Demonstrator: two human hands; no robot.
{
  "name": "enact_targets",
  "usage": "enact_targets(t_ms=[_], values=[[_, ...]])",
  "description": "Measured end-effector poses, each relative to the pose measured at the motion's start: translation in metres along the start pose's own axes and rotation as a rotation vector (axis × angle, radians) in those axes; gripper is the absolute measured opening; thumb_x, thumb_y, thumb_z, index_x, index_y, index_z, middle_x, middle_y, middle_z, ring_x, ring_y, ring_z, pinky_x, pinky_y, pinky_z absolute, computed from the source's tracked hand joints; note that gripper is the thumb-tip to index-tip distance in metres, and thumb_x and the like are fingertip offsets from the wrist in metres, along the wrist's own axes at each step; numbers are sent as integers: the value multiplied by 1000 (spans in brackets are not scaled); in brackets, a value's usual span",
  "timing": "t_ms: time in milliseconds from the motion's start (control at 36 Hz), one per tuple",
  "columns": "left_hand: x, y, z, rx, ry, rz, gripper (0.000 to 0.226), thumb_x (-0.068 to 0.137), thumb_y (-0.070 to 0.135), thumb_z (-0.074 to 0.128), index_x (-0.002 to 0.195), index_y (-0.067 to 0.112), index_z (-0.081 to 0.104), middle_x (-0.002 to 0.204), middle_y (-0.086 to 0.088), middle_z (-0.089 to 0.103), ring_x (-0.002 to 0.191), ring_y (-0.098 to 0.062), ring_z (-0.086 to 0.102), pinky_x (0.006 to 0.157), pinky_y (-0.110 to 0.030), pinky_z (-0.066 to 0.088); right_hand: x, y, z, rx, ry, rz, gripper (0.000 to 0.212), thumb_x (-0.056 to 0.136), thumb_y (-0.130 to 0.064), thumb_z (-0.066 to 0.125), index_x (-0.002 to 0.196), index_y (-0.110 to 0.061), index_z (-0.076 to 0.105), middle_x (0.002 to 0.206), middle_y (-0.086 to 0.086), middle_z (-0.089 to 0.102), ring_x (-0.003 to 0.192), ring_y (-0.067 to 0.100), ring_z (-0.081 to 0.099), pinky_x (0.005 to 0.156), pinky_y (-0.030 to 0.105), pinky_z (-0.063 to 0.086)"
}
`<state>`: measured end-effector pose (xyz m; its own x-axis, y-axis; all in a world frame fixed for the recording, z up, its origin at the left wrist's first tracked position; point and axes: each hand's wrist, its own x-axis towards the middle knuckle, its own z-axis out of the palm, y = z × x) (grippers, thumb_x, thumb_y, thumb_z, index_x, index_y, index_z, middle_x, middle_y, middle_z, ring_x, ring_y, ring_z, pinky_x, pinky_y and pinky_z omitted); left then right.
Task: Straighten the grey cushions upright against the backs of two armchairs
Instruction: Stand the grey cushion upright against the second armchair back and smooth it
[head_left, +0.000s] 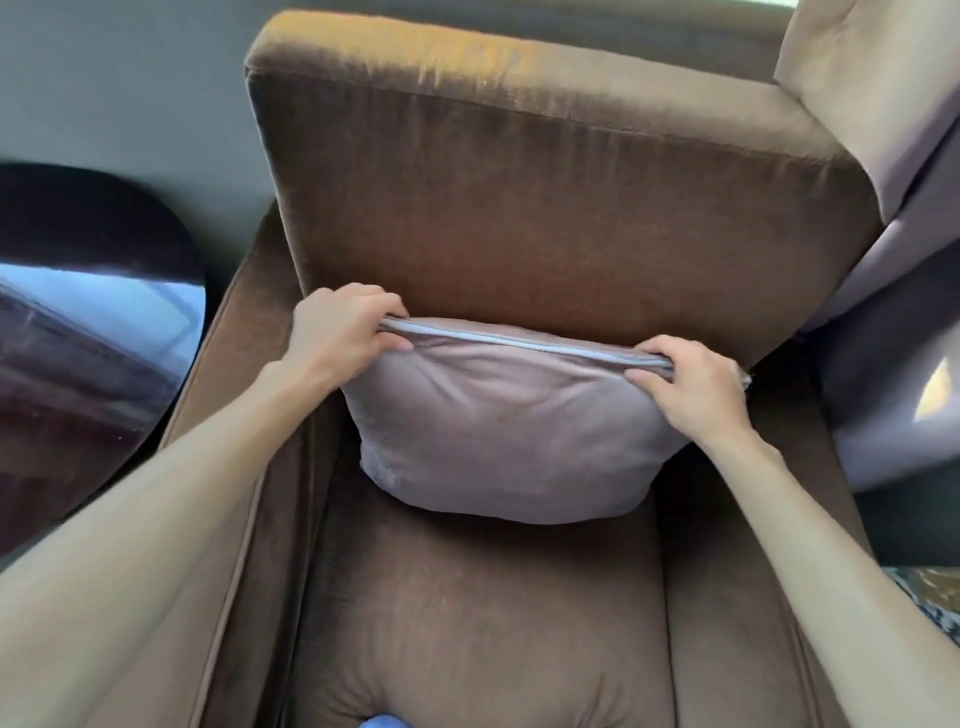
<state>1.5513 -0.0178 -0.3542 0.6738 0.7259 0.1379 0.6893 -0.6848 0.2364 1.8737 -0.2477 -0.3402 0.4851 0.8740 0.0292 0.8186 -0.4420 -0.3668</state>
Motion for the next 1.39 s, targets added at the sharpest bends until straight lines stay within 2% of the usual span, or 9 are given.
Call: enact_targets(t_ms=[167,500,611,694,861,1028,1139,1278,1389], values=[[-10,-24,-12,-54,94,-185,7,81,36,74,82,30,72,84,8,69,91,-22,66,71,-33,41,-12,45,-23,25,42,150,13,82,-6,75,95,-8,76,92,12,74,92,33,67,80,27,41],[-30,-36,4,-361,242,-355,2,87,28,73,88,28,74,87,6,68,90,-19,59,79,-38,48,-16,28,-25,-182,75,274,10,92,-20,65,99,-22,71,99,4,71,105,34,62,90,45,38],[-61,-50,28,-600,348,-535,13,90,20,70,86,32,69,81,13,67,75,0,59,75,-10,43,-25,3,-16,-181,182,273,32,83,-1,55,104,-19,71,103,7,71,106,34,60,99,49,33],[-81,-54,53,-734,364,-715,14,94,31,62,81,32,67,74,12,70,66,-3,62,68,-19,48,-25,-37,-8,-124,234,136,49,69,-4,42,106,-14,72,107,7,72,107,35,62,102,52,36],[-110,-40,110,-933,54,-953,45,102,57,35,93,31,71,74,4,72,57,-15,65,58,-32,41,-3,-144,34,363,15,-139,23,92,-8,62,112,-17,71,110,-6,70,108,11,62,99,23,46],[-122,-31,155,-1327,-217,-1200,68,101,66,19,138,24,57,94,-12,77,44,-17,55,33,-21,24,30,-235,79,270,-205,-352,44,91,-35,69,130,-16,63,128,-2,67,119,17,60,106,38,46],[-119,-40,177,-1320,-326,-1245,74,99,70,14,143,24,53,56,-13,62,40,-15,48,38,-23,32,42,-267,104,114,-255,-375,38,94,-46,60,126,-25,62,122,-4,67,114,21,59,97,44,48],[-109,-47,205,-1294,-408,-1248,86,99,69,14,116,9,74,69,-8,72,57,-22,66,62,-33,57,47,-273,119,168,-217,-304,17,95,-30,61,104,-30,75,102,-6,71,102,21,60,91,43,46],[-105,-45,214,-1148,-426,-1274,90,99,68,6,111,11,75,82,-12,77,74,-26,73,79,-33,56,54,-275,111,457,-113,-202,15,88,-13,69,93,-20,81,94,-5,77,87,7,63,79,9,42]])
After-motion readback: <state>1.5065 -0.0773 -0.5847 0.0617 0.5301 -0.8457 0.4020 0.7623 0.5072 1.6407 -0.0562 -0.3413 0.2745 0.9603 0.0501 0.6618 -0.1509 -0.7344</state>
